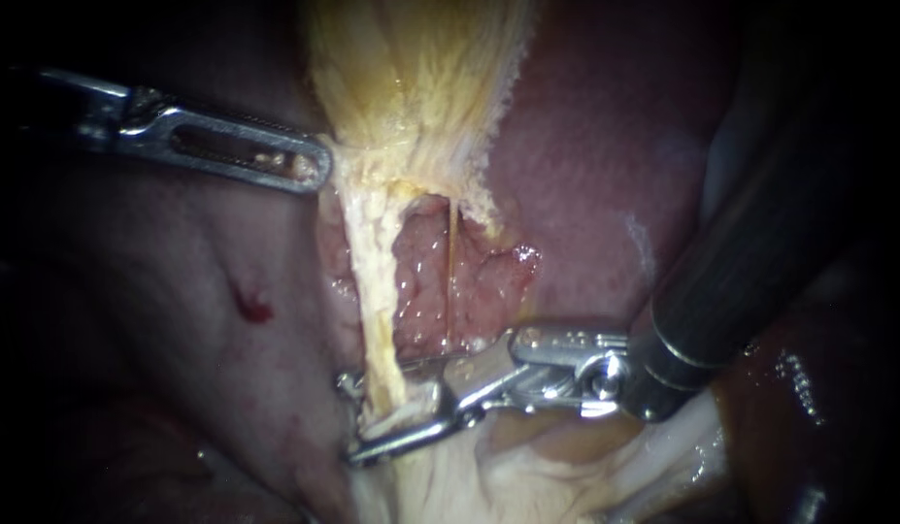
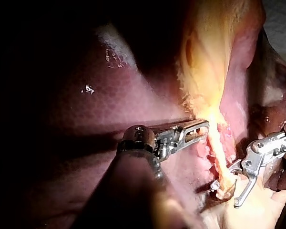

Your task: Clipping first clip left tube

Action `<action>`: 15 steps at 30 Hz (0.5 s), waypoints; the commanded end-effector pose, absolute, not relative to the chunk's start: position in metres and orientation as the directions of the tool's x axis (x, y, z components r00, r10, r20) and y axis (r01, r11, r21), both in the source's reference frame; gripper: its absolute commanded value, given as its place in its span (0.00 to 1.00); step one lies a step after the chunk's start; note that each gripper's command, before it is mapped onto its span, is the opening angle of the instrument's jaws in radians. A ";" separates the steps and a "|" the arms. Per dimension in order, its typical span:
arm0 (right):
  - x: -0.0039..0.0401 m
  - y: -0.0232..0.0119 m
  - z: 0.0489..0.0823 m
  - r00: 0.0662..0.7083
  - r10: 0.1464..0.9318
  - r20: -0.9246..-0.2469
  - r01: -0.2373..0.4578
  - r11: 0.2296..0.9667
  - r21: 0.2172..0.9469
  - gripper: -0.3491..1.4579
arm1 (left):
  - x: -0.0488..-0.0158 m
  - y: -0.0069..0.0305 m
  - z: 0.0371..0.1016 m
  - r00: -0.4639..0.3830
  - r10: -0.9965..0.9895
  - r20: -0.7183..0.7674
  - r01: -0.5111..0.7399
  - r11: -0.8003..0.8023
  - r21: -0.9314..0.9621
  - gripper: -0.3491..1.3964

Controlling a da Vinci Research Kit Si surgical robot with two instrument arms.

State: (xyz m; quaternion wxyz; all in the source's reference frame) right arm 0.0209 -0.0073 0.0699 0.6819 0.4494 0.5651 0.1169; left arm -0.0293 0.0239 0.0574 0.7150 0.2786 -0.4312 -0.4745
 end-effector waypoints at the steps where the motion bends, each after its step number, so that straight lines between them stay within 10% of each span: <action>1: 0.0210 -0.0072 0.0695 0.329 0.670 -0.665 0.348 0.569 0.745 0.46 | -0.0293 0.0239 0.0574 0.178 -0.919 0.352 0.439 0.394 0.807 0.00; 15: 0.0219 -0.0067 0.0653 0.256 0.712 -0.654 0.391 0.542 0.744 0.46 | -0.0293 0.0240 0.0575 0.178 -0.919 0.352 0.439 0.394 0.808 0.00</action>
